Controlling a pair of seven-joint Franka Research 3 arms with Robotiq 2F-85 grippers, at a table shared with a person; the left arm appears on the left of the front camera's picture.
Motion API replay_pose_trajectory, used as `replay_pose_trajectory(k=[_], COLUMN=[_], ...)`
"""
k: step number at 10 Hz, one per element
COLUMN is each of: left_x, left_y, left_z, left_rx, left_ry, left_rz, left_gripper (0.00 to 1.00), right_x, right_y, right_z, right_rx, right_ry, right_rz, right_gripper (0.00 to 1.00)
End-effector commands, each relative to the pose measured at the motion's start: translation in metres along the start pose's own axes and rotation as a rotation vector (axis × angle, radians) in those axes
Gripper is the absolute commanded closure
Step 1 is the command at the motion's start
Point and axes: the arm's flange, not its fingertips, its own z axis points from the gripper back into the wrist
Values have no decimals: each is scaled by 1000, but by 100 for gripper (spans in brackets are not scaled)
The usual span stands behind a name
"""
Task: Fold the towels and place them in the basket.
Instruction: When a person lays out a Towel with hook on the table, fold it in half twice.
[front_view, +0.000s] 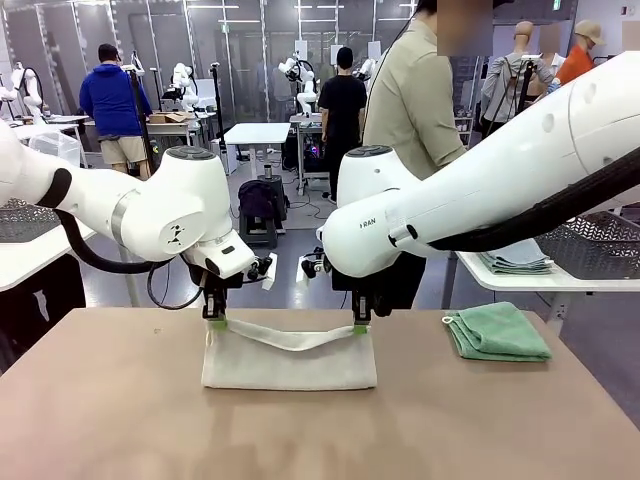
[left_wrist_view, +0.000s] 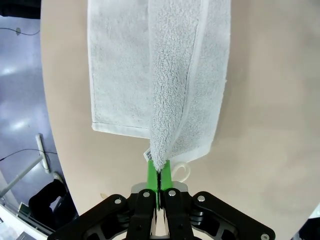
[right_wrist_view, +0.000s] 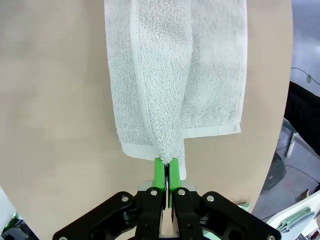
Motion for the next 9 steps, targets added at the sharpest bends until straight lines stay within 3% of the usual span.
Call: replay_pose_trajectory(k=[1,6,9], left_x=[4,2,0], left_y=[3,1,48], left_z=[0,-1,-22], left_rx=[9,-2,-12], left_ry=[28,-4,40], left_rz=[32,1,-23], left_gripper=[97,97,97], right_x=[0,2,4], right_y=[-4,-1,-52], right_z=[-2,-2,-28], right_rx=[9,4,55], right_ry=[14,-1,-3], right_rz=[-13,2,13], right_gripper=[96,96,96])
